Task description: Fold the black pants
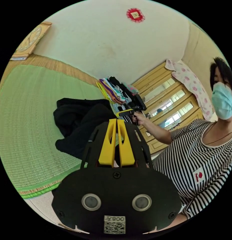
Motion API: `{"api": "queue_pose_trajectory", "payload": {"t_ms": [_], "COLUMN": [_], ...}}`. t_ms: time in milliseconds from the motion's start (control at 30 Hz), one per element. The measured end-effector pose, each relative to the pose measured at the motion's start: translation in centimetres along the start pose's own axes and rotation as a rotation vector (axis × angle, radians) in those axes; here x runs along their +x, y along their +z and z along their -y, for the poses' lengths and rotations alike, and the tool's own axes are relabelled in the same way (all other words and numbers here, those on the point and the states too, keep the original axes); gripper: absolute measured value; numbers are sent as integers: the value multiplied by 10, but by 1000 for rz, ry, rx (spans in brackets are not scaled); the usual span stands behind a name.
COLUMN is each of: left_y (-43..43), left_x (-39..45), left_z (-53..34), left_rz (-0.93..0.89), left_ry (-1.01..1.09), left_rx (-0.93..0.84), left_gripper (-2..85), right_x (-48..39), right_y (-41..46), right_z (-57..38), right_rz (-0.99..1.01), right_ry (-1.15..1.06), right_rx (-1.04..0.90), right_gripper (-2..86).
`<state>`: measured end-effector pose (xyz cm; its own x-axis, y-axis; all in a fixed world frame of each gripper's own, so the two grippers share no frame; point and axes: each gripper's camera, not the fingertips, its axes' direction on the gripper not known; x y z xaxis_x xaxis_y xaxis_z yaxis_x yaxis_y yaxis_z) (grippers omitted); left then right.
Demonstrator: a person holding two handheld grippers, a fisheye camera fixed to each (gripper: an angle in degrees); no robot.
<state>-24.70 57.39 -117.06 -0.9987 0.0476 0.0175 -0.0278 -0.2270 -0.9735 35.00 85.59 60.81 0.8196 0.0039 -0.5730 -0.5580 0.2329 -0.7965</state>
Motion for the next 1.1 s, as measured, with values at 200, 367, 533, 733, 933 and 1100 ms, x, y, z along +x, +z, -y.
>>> {"api": "queue_pose_trajectory", "payload": {"t_ms": [200,367,533,733,933,1100], "left_y": [80,79,46,30,45,60], "left_x": [5,-22,-45,-94,-145,-147], "left_z": [-26,-42,-55,-41,-29,-12], "left_rz": [-70,-69,80,184,-5,-21], "left_ry": [0,-161,-312,-404,-456,-404], "left_rx": [-298,-214,-68,5,4,-69], "left_gripper": [21,80,128,144,85,32], "right_x": [51,71,24,-69,-63,-51], "right_y": [-59,-63,-58,21,89,100], "right_z": [-39,-48,-22,53,61,56], "right_rz": [-254,-251,-96,-312,-367,-343], "right_ry": [190,319,179,-153,-153,-97], "right_rx": [-10,74,251,13,-210,-217], "right_gripper": [3,10,58,95,83,17]}}
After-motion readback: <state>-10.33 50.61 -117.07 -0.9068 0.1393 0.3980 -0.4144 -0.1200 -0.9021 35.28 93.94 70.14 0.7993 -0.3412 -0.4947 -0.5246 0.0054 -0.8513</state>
